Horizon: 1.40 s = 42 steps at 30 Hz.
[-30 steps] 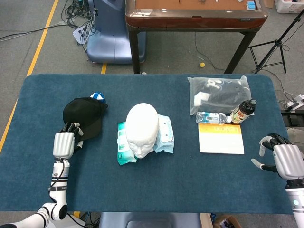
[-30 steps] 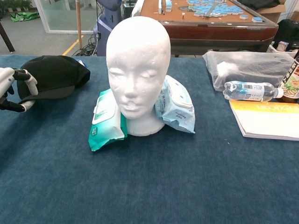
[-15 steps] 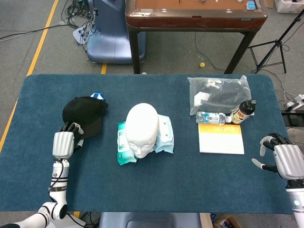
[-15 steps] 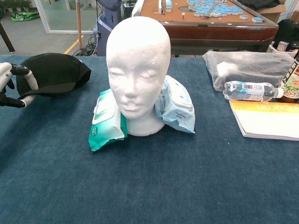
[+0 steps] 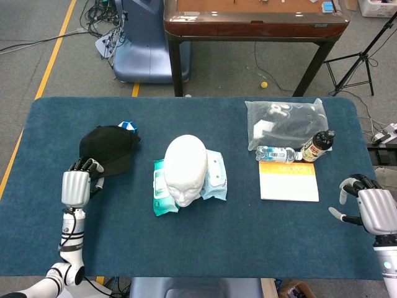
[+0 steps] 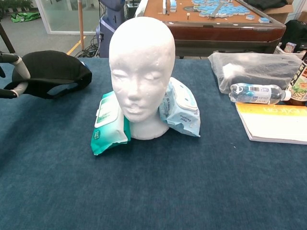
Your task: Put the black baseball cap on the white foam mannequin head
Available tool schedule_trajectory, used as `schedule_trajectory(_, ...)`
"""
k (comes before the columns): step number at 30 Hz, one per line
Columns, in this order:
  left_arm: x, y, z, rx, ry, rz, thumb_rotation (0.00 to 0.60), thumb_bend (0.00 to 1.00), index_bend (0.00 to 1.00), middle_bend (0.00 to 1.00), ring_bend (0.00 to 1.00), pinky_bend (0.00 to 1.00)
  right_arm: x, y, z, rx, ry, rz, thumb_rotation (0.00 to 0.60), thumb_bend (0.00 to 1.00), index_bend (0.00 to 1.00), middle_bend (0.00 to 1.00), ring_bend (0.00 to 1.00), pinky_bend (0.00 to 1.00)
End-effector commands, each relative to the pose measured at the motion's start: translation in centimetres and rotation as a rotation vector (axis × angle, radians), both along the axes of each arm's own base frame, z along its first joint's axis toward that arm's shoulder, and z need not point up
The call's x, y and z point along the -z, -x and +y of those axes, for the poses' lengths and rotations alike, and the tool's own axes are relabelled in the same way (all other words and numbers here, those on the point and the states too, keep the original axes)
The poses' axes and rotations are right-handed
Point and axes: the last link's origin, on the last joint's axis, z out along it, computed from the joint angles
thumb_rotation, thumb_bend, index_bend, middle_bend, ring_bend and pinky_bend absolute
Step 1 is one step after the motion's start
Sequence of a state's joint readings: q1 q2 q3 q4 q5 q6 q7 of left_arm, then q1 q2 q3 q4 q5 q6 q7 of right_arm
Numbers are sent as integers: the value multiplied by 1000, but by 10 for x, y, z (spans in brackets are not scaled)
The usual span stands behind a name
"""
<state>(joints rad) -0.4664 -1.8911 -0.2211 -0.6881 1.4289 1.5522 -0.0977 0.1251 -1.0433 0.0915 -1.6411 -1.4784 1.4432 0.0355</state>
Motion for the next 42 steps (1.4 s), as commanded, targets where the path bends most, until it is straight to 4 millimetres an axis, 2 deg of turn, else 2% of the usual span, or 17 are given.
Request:
schedule_trajectory(1,-7,-1,1,18,-18,4,600,543,829,471,292,433,0,0,0,0,0,0,600,0,660,438,244,322)
schedule_trajectory(23,-44,-23,14,115,-121,33,600,542,834,483,298,441,-1,0,0,-1,2,-2,600,0,660,438,244,322)
schedule_trajectory(31,-53,-32,19,134,-140,31,600,543,834,483,298,443,0,0,0,-1,1,0,600,0,660,437,244,322)
schedule_trajectory(42,-61,-54,32,181,-158,34,600,543,834,484,298,449,-1,0,0,0,5,-3,600,0,660,438,244,322)
